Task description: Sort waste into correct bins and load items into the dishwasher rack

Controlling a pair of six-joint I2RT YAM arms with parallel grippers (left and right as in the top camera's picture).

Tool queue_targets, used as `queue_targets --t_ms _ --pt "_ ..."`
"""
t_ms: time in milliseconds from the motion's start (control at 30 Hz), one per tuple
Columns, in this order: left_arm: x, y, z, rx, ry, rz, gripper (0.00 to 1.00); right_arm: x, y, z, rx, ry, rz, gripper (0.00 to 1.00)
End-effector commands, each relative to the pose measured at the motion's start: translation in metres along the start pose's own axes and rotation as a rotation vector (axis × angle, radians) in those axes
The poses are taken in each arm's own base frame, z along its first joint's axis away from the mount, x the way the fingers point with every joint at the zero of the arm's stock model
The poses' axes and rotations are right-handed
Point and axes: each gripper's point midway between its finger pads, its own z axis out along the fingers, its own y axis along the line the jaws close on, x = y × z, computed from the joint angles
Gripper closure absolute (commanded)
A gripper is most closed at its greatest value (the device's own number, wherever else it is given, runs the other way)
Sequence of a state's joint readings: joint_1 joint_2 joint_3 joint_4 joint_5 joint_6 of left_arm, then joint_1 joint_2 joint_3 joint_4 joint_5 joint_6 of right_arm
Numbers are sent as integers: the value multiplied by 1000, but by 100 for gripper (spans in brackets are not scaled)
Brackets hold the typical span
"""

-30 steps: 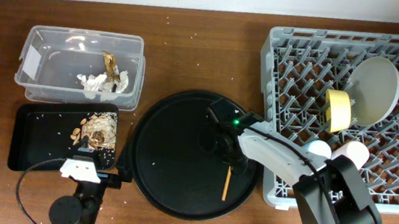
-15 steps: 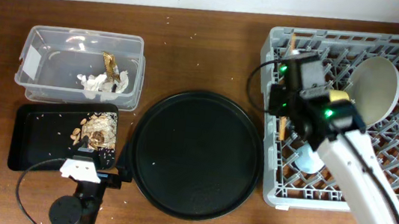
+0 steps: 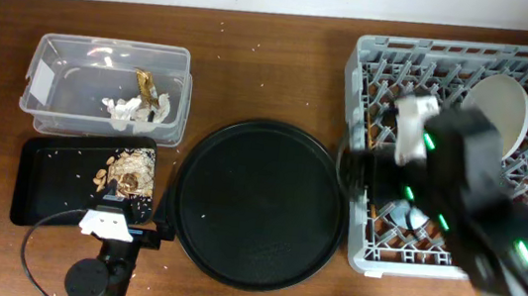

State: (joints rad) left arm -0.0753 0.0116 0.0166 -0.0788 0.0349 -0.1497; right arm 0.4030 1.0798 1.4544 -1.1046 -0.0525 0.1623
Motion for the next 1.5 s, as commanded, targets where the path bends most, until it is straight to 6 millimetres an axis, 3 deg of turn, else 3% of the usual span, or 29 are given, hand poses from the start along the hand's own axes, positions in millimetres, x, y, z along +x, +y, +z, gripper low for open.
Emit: queue_targets --t_ms 0,133,200,300,333,433,567,633,733,1467 --pt "2 0 0 4 3 6 1 2 15 -29 -59 -62 -27 1" --pt "2 0 0 4 3 5 1 8 -20 -84 120 -212 -26 1" --pt "2 0 0 4 3 5 1 18 -31 -118 175 -293 -105 1" --pt "2 0 0 3 3 5 1 45 -41 -133 199 -355 -119 1" --pt "2 0 0 4 3 5 1 59 -48 -126 221 -382 -84 1" --pt "2 0 0 4 3 6 1 94 -61 -78 228 -425 -27 1" --pt "2 0 0 4 3 5 1 133 -71 16 170 -467 -22 1" --pt "2 0 0 4 3 6 1 143 -73 46 142 -513 -31 2" --pt "2 0 0 3 3 6 1 146 -74 76 107 -635 -52 1" --pt "2 0 0 4 3 5 1 145 -75 81 105 -674 -57 1"
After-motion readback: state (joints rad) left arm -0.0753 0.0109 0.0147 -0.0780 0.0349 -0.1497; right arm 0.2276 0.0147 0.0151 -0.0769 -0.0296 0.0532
